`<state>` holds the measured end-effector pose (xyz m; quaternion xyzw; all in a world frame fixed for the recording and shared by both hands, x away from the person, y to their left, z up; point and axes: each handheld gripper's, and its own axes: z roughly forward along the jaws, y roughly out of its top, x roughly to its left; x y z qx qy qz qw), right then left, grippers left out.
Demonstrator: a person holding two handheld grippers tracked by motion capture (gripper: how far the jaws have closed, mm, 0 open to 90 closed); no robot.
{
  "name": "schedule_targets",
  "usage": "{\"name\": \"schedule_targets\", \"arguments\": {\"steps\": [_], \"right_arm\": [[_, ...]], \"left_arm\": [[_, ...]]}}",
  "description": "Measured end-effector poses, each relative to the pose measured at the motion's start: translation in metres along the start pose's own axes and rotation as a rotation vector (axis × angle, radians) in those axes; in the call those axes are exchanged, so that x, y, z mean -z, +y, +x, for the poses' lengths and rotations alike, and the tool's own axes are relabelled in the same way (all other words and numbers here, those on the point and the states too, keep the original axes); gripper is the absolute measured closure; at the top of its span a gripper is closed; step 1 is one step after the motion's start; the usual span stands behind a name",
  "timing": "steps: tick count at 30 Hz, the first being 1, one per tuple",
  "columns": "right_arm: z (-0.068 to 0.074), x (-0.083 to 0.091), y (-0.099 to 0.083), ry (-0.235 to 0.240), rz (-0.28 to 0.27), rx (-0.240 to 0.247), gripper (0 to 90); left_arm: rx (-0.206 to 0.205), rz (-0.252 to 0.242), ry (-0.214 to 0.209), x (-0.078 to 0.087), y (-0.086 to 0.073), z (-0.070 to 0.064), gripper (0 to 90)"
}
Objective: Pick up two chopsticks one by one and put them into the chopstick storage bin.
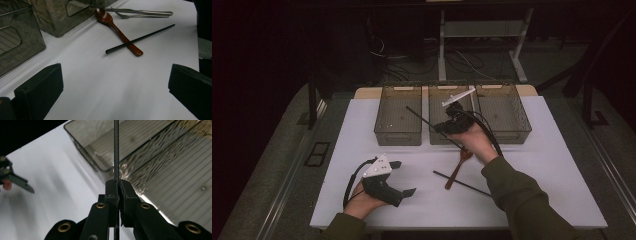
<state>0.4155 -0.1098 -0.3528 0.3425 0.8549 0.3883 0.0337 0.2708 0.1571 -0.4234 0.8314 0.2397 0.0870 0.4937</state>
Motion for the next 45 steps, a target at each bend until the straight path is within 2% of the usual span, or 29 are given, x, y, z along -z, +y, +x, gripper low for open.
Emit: {"name": "schedule_targets", "arguments": {"steps": [8, 14, 17, 20, 29, 33, 45], "right_arm": [[0.000, -0.016, 0.022, -0.014, 0.010, -0.019, 85.9], [0.002, -0.033, 0.043, -0.028, 0.023, -0.025, 85.9], [0.003, -0.044, 0.050, -0.030, 0.030, -0.033, 85.9], [0.003, -0.054, 0.057, -0.037, 0.046, -0.037, 85.9], [-0.001, -0.078, 0.078, -0.056, 0.059, -0.083, 85.8], [0.002, -0.089, 0.087, -0.096, 0.083, -0.076, 85.8], [0.005, -0.113, 0.095, -0.123, 0.133, -0.098, 85.6]], "left_arm": [[-0.006, 0.008, -0.002, -0.001, 0.000, 0.000, 0.0], [-0.001, -0.001, -0.009, -0.001, 0.000, -0.001, 0.0], [-0.013, 0.001, -0.011, 0.000, 0.001, -0.001, 0.0], [-0.004, -0.003, -0.014, 0.000, 0.000, -0.001, 0.0], [-0.002, -0.006, -0.022, 0.000, 0.001, -0.001, 0.0], [-0.003, -0.008, -0.022, 0.001, 0.001, -0.001, 0.0], [-0.009, -0.007, -0.027, 0.000, 0.002, -0.002, 0.0]]}}
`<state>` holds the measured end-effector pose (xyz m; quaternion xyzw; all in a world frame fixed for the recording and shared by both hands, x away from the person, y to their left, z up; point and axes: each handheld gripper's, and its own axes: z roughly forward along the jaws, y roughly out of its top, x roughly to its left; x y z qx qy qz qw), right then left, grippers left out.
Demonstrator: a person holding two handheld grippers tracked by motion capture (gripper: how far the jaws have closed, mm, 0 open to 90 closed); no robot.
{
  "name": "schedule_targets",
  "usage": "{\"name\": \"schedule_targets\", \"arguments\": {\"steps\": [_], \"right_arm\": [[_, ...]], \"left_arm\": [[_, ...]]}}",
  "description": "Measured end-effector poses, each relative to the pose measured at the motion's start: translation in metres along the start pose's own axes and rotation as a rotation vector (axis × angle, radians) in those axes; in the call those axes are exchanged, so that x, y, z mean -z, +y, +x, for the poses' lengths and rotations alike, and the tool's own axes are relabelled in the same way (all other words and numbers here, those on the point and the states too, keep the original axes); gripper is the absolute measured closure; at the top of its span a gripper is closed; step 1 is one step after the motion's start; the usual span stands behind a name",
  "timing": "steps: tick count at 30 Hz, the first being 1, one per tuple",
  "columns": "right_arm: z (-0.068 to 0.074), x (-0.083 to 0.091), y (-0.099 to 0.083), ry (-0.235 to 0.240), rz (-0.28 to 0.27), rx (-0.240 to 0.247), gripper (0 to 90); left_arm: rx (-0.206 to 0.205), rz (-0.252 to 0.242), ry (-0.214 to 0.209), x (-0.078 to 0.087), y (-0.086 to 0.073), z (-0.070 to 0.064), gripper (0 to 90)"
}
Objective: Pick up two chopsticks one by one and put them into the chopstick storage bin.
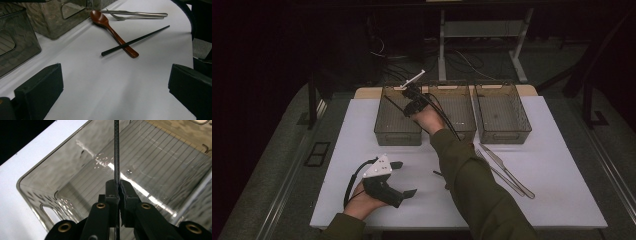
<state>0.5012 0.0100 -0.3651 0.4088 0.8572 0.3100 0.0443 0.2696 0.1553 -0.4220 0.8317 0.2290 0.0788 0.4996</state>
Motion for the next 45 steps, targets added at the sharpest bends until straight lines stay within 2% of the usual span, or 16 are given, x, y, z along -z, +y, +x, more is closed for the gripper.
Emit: {"name": "schedule_targets", "arguments": {"steps": [6, 10, 19, 27, 29, 30, 32, 35, 38, 41, 42, 45], "right_arm": [[0.001, -0.010, -0.002, -0.020, 0.033, -0.003, 84.2], [0.000, -0.006, -0.001, -0.008, 0.017, -0.003, 72.4], [-0.002, 0.022, -0.010, 0.037, -0.055, 0.020, 50.9], [-0.011, 0.050, -0.031, 0.092, -0.090, 0.071, 45.5], [-0.012, 0.056, -0.037, 0.099, -0.093, 0.082, 48.0], [-0.012, 0.060, -0.040, 0.110, -0.096, 0.089, 53.6], [-0.011, 0.065, -0.046, 0.141, -0.082, 0.116, 71.0], [-0.007, 0.070, -0.056, 0.165, -0.060, 0.144, 84.6], [-0.003, 0.072, -0.063, 0.167, -0.039, 0.167, 89.6], [-0.003, 0.069, -0.066, 0.157, -0.024, 0.174, 89.8], [-0.004, 0.067, -0.067, 0.152, -0.019, 0.191, 89.9], [-0.004, 0.061, -0.067, 0.155, -0.008, 0.180, 89.9]], "left_arm": [[-0.002, -0.002, -0.003, 0.000, 0.000, 0.000, 0.0], [-0.004, -0.002, -0.002, 0.001, 0.000, 0.000, 0.0], [-0.003, -0.002, 0.004, 0.001, 0.000, 0.000, 0.0], [0.001, 0.001, 0.008, 0.001, 0.000, 0.000, 0.0], [-0.007, 0.007, 0.008, 0.001, 0.000, 0.000, 0.0], [-0.010, 0.007, 0.010, 0.001, 0.000, 0.000, 0.0], [-0.010, 0.008, 0.010, 0.001, 0.000, 0.000, 0.0], [-0.009, 0.008, 0.010, 0.001, 0.000, 0.000, 0.0], [-0.010, 0.008, 0.011, 0.000, 0.000, 0.000, 0.0], [-0.009, 0.007, 0.011, 0.000, 0.000, 0.000, 0.0], [-0.016, 0.010, 0.011, 0.001, 0.000, 0.000, 0.0], [-0.012, 0.012, 0.010, 0.001, 0.000, 0.000, 0.0]]}}
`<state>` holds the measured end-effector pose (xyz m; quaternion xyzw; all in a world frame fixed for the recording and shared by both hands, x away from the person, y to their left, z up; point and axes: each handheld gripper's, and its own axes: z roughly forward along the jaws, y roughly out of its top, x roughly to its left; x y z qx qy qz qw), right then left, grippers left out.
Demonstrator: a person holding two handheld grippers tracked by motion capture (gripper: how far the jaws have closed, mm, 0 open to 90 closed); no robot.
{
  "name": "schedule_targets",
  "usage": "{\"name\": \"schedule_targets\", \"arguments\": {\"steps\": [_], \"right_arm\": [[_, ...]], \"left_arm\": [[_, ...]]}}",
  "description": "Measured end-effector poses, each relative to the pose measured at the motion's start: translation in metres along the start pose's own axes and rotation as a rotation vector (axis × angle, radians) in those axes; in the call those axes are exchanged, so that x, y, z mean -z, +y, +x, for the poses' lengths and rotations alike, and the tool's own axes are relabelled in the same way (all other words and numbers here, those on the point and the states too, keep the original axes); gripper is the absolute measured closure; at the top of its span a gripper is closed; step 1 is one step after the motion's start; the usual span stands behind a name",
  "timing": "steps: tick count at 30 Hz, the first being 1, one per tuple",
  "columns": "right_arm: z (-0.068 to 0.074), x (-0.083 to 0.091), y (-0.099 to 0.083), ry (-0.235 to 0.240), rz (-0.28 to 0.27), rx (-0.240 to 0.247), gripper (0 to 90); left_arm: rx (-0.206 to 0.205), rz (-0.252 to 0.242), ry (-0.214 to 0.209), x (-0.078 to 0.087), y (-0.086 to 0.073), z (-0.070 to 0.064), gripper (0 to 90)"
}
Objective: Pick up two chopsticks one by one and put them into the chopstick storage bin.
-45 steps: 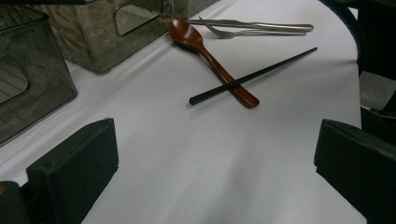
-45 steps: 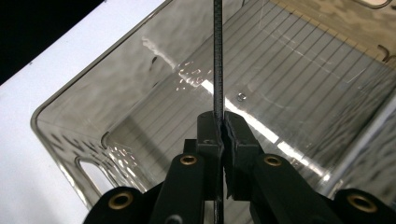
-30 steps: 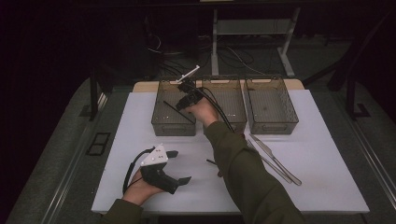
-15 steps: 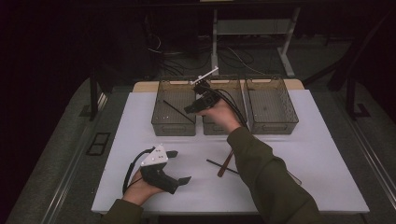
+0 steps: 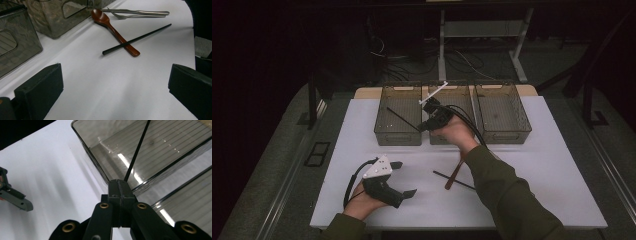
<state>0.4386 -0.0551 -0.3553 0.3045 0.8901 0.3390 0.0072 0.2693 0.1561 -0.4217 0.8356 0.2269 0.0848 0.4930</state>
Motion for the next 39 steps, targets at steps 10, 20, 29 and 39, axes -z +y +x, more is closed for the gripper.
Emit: {"name": "schedule_targets", "arguments": {"steps": [10, 20, 29, 39], "right_arm": [[-0.002, -0.011, 0.001, -0.017, -0.006, -0.018, 89.9], [-0.004, 0.005, -0.006, 0.021, -0.047, -0.016, 77.9], [-0.004, 0.034, -0.037, 0.060, -0.136, 0.028, 47.9], [0.000, 0.064, -0.077, 0.040, -0.183, 0.061, 35.2]], "left_arm": [[0.007, -0.006, -0.001, 0.000, 0.000, 0.000, 0.0], [0.004, -0.005, 0.001, 0.001, -0.001, 0.001, 0.0], [0.005, 0.004, 0.006, 0.000, -0.001, 0.001, 0.0], [0.015, 0.009, 0.008, -0.001, -0.002, 0.001, 0.0]]}}
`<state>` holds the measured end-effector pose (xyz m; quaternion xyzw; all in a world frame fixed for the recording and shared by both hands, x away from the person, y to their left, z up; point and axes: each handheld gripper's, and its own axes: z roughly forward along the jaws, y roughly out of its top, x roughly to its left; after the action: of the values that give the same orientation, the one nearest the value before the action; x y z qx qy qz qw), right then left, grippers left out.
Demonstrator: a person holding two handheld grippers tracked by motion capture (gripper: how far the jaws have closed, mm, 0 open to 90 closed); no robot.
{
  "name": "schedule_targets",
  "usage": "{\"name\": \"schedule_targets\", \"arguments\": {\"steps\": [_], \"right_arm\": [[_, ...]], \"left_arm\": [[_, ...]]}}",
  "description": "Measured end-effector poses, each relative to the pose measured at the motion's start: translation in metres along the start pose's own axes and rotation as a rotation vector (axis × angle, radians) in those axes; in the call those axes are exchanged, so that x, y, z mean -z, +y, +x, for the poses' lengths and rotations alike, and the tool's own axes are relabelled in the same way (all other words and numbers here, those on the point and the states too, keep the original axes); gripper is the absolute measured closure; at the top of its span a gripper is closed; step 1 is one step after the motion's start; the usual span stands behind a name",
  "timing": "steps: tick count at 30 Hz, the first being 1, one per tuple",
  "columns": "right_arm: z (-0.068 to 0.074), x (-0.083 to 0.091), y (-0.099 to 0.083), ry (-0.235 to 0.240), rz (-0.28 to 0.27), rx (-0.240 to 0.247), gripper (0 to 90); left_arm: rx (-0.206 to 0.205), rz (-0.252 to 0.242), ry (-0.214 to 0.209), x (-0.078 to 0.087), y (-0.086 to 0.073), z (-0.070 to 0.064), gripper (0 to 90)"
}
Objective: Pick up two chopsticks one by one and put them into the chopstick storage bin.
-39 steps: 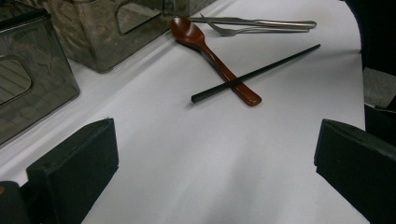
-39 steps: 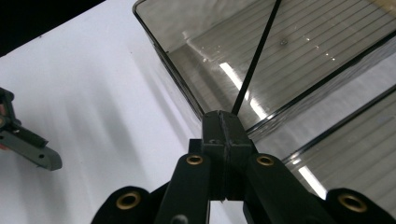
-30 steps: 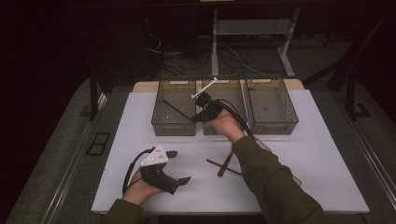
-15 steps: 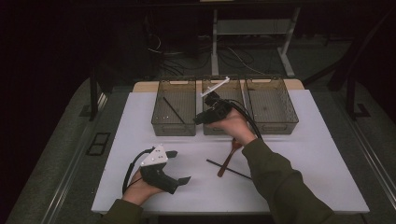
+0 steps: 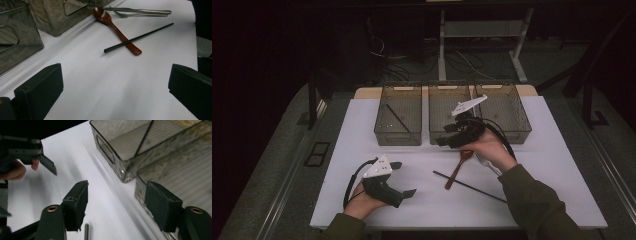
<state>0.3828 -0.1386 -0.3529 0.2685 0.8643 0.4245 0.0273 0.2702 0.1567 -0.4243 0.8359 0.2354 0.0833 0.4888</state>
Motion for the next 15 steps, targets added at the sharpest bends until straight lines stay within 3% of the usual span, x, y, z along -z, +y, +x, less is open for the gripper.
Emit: {"name": "schedule_targets", "arguments": {"steps": [15], "right_arm": [[0.014, 0.031, -0.056, 0.011, 0.027, 0.029, 32.3]], "left_arm": [[0.015, -0.002, 0.004, -0.001, -0.001, 0.000, 0.0]]}}
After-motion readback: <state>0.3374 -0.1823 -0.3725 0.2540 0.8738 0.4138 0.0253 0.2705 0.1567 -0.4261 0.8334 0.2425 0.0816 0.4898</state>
